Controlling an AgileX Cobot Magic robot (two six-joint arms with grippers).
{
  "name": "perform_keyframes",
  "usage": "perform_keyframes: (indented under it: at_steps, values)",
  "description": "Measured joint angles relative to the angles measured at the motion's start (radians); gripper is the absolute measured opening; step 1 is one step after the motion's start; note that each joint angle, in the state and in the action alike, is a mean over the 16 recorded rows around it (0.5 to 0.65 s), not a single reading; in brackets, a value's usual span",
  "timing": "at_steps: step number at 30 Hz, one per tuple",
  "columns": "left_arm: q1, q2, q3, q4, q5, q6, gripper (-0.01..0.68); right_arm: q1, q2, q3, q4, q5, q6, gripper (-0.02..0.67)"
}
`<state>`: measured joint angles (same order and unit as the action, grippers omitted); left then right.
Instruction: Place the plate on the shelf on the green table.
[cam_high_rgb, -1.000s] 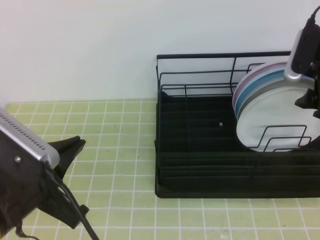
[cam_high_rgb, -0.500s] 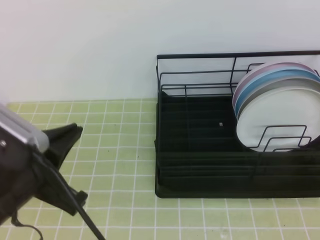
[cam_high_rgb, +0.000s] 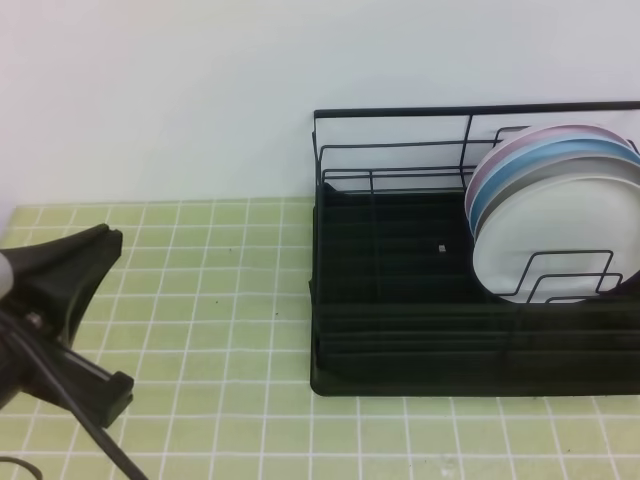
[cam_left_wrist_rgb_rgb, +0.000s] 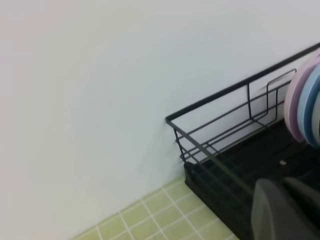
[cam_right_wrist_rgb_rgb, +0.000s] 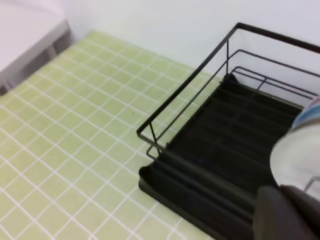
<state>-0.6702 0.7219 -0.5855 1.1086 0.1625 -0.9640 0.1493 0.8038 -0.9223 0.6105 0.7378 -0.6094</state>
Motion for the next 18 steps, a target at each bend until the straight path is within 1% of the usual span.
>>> perform_keyframes:
  at_steps: [4, 9, 13, 18]
  values:
    - [0.000, -0.009, 0.000, 0.000, 0.003, -0.002, -0.002, 0.000, -0.150, 0.151, 0.026, -0.054, -0.017, 0.000]
    - [0.000, -0.011, 0.000, 0.000, 0.003, -0.003, -0.002, 0.000, -0.314, 0.304, -0.013, -0.103, -0.007, 0.000]
    - [0.000, -0.011, 0.000, 0.000, 0.003, -0.003, -0.002, 0.000, -0.404, 0.396, -0.066, -0.124, 0.007, 0.000]
    - [0.000, -0.011, 0.000, 0.000, 0.003, -0.003, -0.002, 0.000, -0.466, 0.474, -0.130, -0.133, 0.032, 0.000]
